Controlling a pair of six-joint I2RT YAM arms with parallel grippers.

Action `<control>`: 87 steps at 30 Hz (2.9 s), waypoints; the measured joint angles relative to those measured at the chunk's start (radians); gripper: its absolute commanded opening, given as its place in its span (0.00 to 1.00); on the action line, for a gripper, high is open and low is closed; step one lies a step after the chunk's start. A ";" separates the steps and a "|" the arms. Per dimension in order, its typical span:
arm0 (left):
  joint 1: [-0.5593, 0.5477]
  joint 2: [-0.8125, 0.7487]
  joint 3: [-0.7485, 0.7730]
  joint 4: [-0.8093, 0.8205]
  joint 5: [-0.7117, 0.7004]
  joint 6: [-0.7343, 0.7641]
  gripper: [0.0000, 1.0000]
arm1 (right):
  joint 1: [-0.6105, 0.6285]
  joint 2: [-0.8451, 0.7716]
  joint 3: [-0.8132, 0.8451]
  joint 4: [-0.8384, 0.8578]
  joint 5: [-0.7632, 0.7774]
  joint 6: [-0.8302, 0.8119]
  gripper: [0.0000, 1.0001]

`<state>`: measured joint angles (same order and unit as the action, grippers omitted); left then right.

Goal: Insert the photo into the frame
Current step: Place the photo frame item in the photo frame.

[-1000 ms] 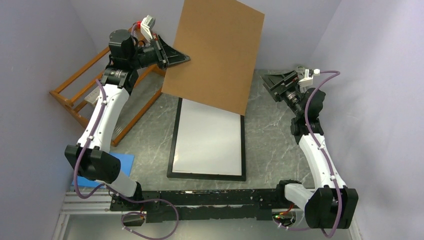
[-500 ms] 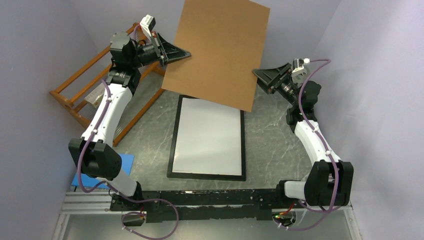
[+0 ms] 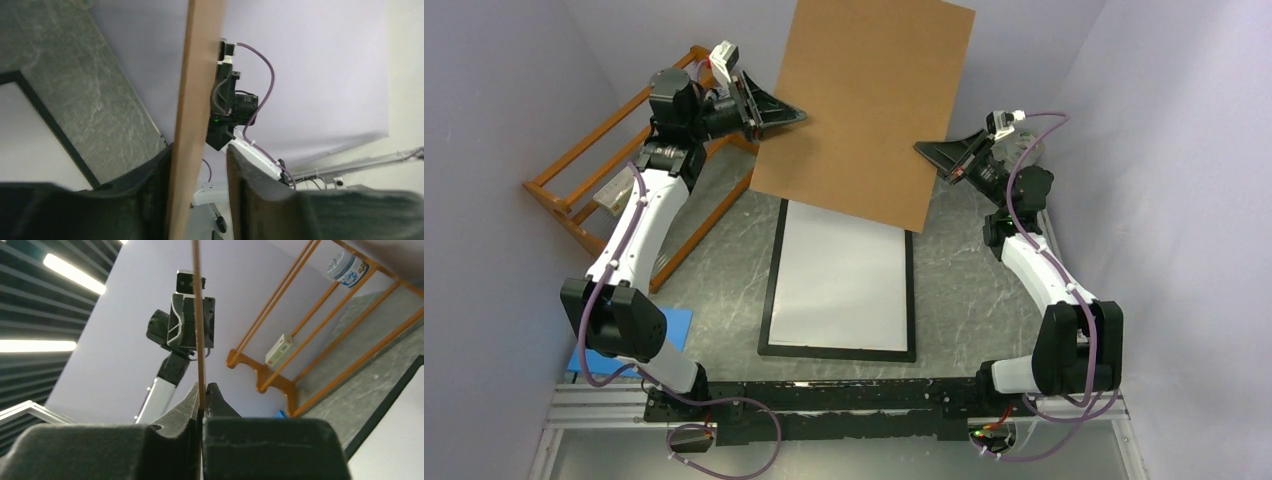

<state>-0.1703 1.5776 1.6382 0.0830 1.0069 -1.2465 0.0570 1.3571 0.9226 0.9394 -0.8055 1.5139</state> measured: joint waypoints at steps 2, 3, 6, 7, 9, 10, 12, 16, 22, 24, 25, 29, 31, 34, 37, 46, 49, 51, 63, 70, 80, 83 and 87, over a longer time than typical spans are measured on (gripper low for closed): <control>0.000 -0.008 0.001 -0.106 -0.031 0.098 0.80 | 0.001 0.000 -0.013 0.004 -0.004 0.004 0.00; 0.000 -0.016 0.004 -0.181 -0.055 0.160 0.92 | 0.004 -0.005 -0.016 -0.003 -0.008 -0.011 0.00; -0.001 -0.056 0.005 -0.391 -0.167 0.335 0.94 | 0.008 -0.030 -0.033 -0.099 -0.018 -0.063 0.00; -0.001 -0.077 0.000 -0.455 -0.215 0.396 0.94 | 0.008 -0.039 -0.042 -0.138 -0.020 -0.092 0.00; 0.003 -0.120 -0.026 -0.536 -0.293 0.486 0.94 | 0.008 -0.063 -0.056 -0.225 -0.032 -0.150 0.00; 0.008 -0.157 -0.061 -0.592 -0.357 0.552 0.94 | 0.010 -0.075 -0.062 -0.270 -0.039 -0.180 0.00; 0.019 -0.189 -0.099 -0.648 -0.430 0.607 0.88 | 0.010 -0.101 -0.084 -0.352 -0.047 -0.255 0.00; 0.041 -0.204 -0.207 -0.735 -0.601 0.687 0.79 | 0.028 -0.131 -0.174 -0.497 -0.045 -0.360 0.00; 0.059 -0.101 -0.449 -0.760 -0.713 0.703 0.70 | 0.111 -0.133 -0.325 -0.657 -0.016 -0.404 0.00; 0.060 -0.061 -0.521 -0.757 -0.713 0.699 0.67 | 0.136 -0.133 -0.364 -0.665 -0.014 -0.396 0.00; 0.060 -0.046 -0.552 -0.752 -0.708 0.697 0.66 | 0.148 -0.133 -0.379 -0.670 -0.013 -0.394 0.00; 0.061 -0.006 -0.618 -0.719 -0.686 0.682 0.54 | 0.167 -0.134 -0.430 -0.657 0.002 -0.383 0.00; 0.064 0.020 -0.629 -0.695 -0.674 0.681 0.53 | 0.167 -0.134 -0.453 -0.649 0.014 -0.381 0.00; 0.071 0.055 -0.642 -0.658 -0.652 0.682 0.53 | 0.174 -0.134 -0.464 -0.640 0.035 -0.388 0.00; 0.078 0.074 -0.656 -0.632 -0.624 0.684 0.54 | 0.182 -0.137 -0.470 -0.623 0.057 -0.404 0.00; 0.087 0.125 -0.659 -0.588 -0.531 0.682 0.42 | 0.198 -0.183 -0.521 -0.581 0.115 -0.441 0.00; 0.089 0.143 -0.659 -0.587 -0.509 0.682 0.40 | 0.204 -0.193 -0.532 -0.562 0.125 -0.449 0.00; 0.089 0.155 -0.659 -0.587 -0.500 0.684 0.39 | 0.209 -0.200 -0.535 -0.551 0.128 -0.455 0.00; 0.096 0.183 -0.659 -0.584 -0.445 0.683 0.34 | 0.213 -0.260 -0.573 -0.512 0.151 -0.478 0.00; 0.100 0.185 -0.659 -0.583 -0.435 0.683 0.33 | 0.213 -0.260 -0.586 -0.531 0.184 -0.473 0.00; 0.104 0.187 -0.659 -0.583 -0.428 0.682 0.34 | 0.213 -0.230 -0.592 -0.531 0.203 -0.457 0.00; 0.104 0.187 -0.659 -0.581 -0.428 0.682 0.35 | 0.213 -0.209 -0.593 -0.504 0.204 -0.456 0.00; 0.104 0.188 -0.659 -0.581 -0.427 0.682 0.35 | 0.213 -0.176 -0.593 -0.472 0.202 -0.455 0.00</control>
<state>-0.0666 1.7657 0.9791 -0.4976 0.5800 -0.5640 0.2699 1.1809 0.3298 0.4671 -0.6033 1.0592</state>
